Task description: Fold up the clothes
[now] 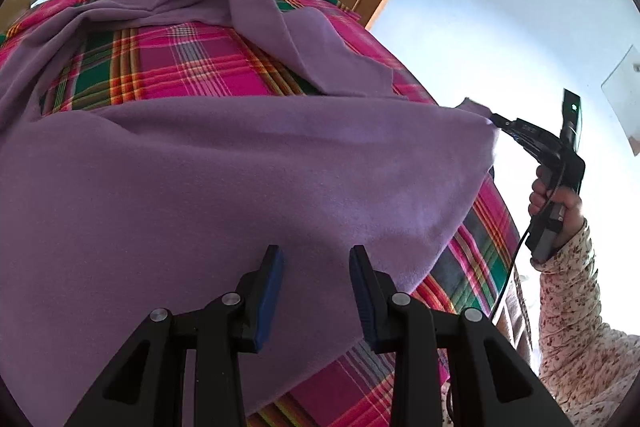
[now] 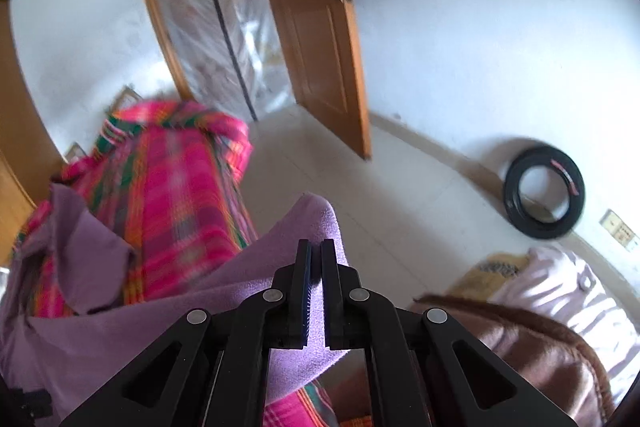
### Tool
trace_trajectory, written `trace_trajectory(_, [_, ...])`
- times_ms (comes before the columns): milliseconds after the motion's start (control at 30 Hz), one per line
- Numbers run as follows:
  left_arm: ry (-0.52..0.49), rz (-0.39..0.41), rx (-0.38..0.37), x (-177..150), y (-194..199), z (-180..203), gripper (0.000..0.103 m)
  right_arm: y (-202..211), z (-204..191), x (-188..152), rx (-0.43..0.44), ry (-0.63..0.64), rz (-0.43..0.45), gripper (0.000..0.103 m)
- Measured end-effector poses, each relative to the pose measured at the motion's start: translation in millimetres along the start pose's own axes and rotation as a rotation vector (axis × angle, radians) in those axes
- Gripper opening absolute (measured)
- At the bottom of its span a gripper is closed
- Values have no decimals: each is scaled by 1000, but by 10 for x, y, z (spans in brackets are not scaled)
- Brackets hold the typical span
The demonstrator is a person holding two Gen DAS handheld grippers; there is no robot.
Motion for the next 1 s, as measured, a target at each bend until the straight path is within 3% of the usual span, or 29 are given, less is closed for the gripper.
trace_trajectory(233, [-29,-18,-27,-31,-40,115,35,-279,71,-181,-38,-6,-133,6])
trace_trajectory(333, [-29,-22,-39,-18,-50,127,35,-264,124,-169,-36,-34,-139,9])
trace_trajectory(467, [-23,-25,-56,15,-72,132,35,-210,-174,-74,94,15,-119,16])
trace_trajectory(533, [-17,-27,-66,40,-91,133,35,-246,-386,-75,176,58,-143,29])
trace_trajectory(700, [-14,-32,-82,84,-104,131,35,-501,-641,-175,239,91,-225,30])
trace_trajectory(867, [1,-34,-107,114,-104,109,35,-494,-700,-182,251,98,-228,29])
trace_trajectory(1000, [11,-34,-127,135,-105,101,35,-461,-789,-192,209,149,-207,18])
Point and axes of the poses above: each gripper's, at about its wrist camera, not at the fingertips, and y roughly against the way its jaws point, z to its right, x to its top, the point moved 10 cm from there along -y, roughly the way its jaws point, and after that the axes turned 3 degrees about -z, right-handed, at the moved point
